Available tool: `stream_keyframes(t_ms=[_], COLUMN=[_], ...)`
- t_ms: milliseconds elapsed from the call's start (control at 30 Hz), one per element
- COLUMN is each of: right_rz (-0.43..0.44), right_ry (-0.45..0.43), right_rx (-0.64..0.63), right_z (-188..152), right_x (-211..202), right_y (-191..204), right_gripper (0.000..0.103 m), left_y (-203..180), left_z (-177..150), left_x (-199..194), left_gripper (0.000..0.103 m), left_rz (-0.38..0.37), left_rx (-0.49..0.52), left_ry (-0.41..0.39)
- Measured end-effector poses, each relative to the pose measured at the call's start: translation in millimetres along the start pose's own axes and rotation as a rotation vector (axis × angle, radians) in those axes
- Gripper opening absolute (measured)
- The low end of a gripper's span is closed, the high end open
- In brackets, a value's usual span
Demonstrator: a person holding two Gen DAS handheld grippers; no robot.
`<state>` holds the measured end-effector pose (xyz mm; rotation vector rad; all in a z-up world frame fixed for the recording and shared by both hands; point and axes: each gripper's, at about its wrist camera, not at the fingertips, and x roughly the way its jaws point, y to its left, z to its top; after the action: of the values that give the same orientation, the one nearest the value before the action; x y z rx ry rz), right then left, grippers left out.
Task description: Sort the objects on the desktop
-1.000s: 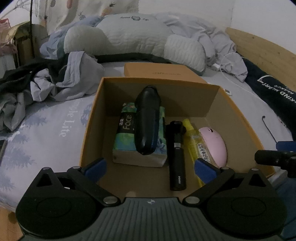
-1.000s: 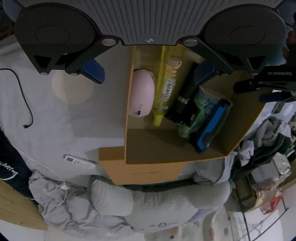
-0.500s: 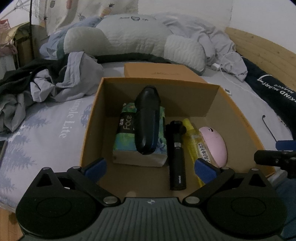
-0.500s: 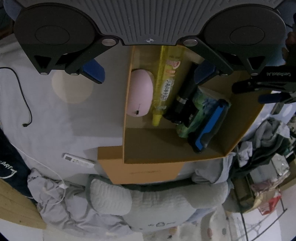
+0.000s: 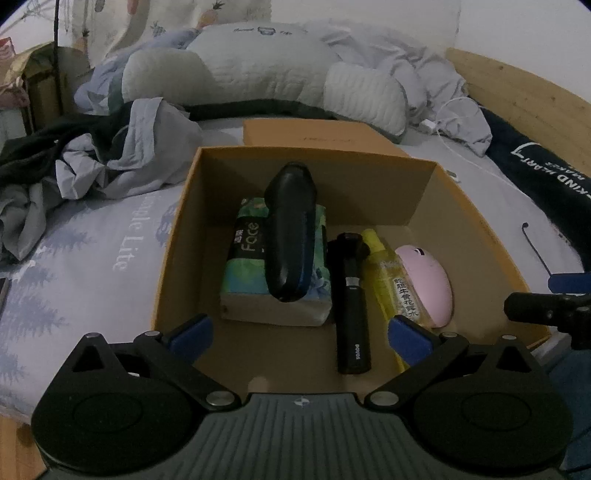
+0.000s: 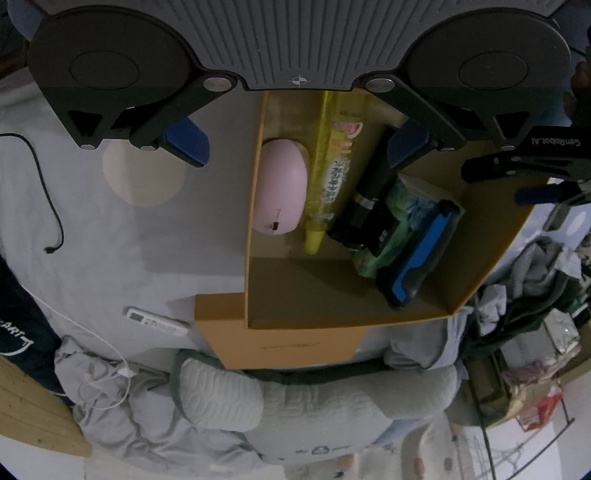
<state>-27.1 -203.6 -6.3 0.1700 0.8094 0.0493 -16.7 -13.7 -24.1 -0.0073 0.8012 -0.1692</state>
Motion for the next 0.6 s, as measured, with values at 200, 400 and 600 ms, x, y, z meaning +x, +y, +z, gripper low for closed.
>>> stream_keyframes(t_ms=[200,400,600], right_rz=[0.001,-0.002,-0.016], right_ry=[-0.003,-0.007,-0.018], right_rx=[-0.004,-0.004,0.009], right_z=[0.0,0.7,2.9], right_x=[-1.2,-2.2,-4.4], right_y=[0.1,-0.4,-3.9], right_gripper=[0.103,0.103,0.103], left_y=[-1.0,-1.6,-3.8], left_z=[-0.6,-0.3,0.6], left_x=[-0.5,-1.1,-2.7], left_gripper=[0.103,0.103,0.103], left_rz=[0.0,-0.004,-0.013], left_rx=[0.003,0.004,0.002], left_ry=[-0.001,-0.003,-0.001])
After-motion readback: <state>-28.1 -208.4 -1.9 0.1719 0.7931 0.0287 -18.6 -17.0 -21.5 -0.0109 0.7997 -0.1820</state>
